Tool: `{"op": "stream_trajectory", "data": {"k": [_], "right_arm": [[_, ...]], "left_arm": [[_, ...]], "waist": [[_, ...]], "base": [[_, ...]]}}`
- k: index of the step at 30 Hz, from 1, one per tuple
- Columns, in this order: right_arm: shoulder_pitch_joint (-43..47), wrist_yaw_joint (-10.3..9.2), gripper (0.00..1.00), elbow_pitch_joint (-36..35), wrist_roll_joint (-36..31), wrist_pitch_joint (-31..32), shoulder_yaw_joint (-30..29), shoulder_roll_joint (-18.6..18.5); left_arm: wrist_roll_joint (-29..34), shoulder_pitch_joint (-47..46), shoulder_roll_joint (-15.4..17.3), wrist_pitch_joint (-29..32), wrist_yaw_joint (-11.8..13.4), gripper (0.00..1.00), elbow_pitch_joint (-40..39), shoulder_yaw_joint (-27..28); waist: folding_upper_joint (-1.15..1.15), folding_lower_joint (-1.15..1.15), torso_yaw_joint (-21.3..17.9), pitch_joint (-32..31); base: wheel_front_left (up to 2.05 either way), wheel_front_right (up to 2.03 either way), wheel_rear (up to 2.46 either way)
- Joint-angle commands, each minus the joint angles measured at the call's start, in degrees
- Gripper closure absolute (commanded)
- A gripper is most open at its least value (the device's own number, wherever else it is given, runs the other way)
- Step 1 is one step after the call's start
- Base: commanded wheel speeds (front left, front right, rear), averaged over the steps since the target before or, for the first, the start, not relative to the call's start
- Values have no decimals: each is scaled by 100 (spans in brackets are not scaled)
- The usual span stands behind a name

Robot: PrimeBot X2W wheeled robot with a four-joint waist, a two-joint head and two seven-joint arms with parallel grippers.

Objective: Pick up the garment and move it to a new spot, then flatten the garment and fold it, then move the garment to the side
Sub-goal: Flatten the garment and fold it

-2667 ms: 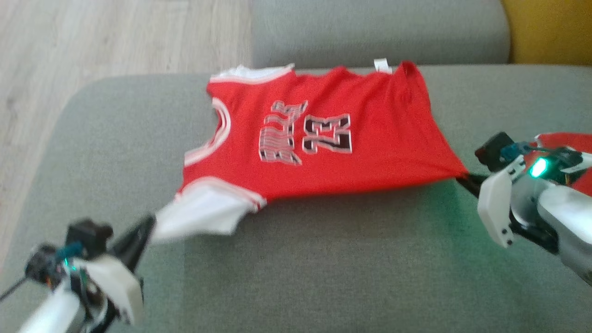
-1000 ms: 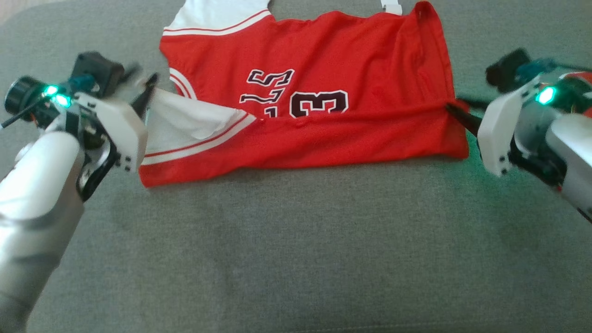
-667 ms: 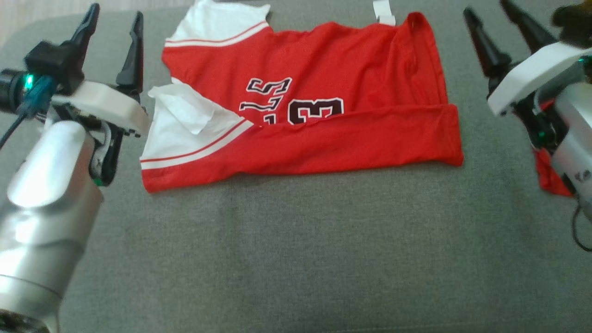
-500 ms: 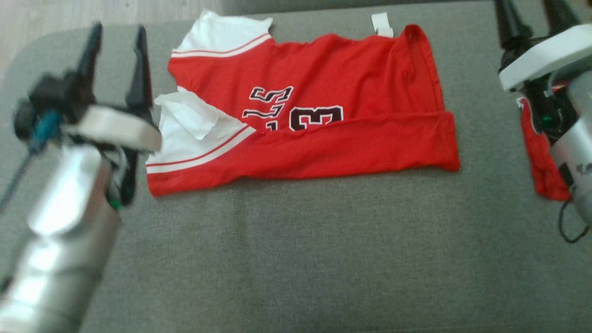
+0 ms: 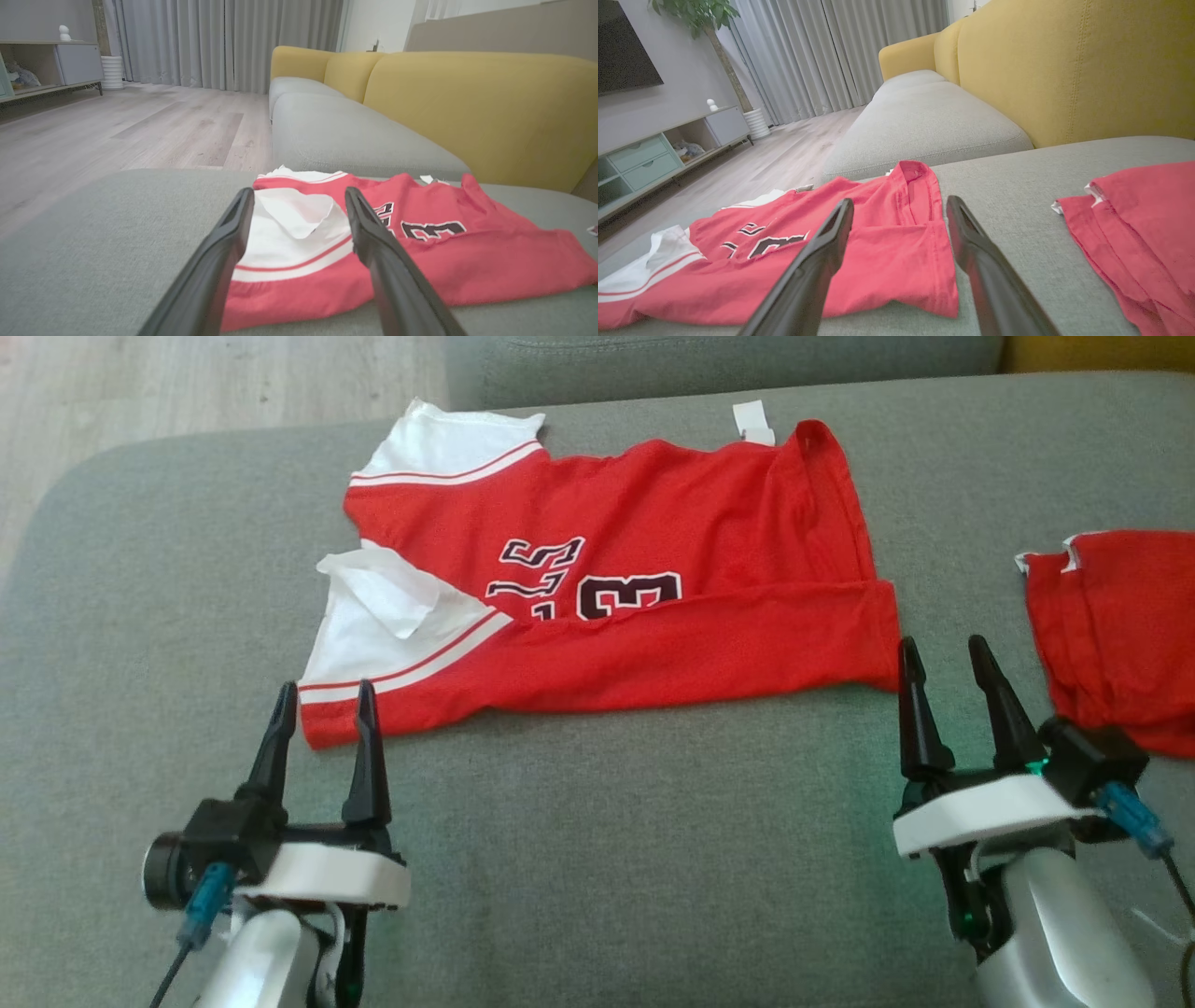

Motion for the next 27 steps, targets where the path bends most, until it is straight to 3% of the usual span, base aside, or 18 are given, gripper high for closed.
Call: {"op": "stream_trajectory", "data": {"k": [1,7,20,25,26,27], "right_arm": [[-115,-5,0,-310,-92,-53,95,45],[-84,-5,0,-569,13,-53,214,61],[-174,-5,0,-632,113,-53,508,62],[-200,-5,0,-611,117,-53,561,63],[-205,-5,0,-594,114,-53,547,63],[-209,-5,0,-561,102,-53,521,63]], "left_arm": [[150,-279,66,-53,-68,0,-107,305],[279,-544,92,-32,-248,0,584,397],[232,-1372,225,529,29,0,2380,515],[222,-1560,256,972,-149,0,2991,356],[199,-1590,251,1047,-195,12,3072,339],[192,-1617,253,1081,-232,68,3132,319]], "waist": [[0,1,-29,46],[0,1,-123,264],[0,1,-327,700],[0,1,-398,765],[0,1,-409,766],[0,1,-419,761]], "base": [[0,0,0],[0,0,0],[0,0,0],[0,0,0],[0,0,0],[0,0,0]]}}
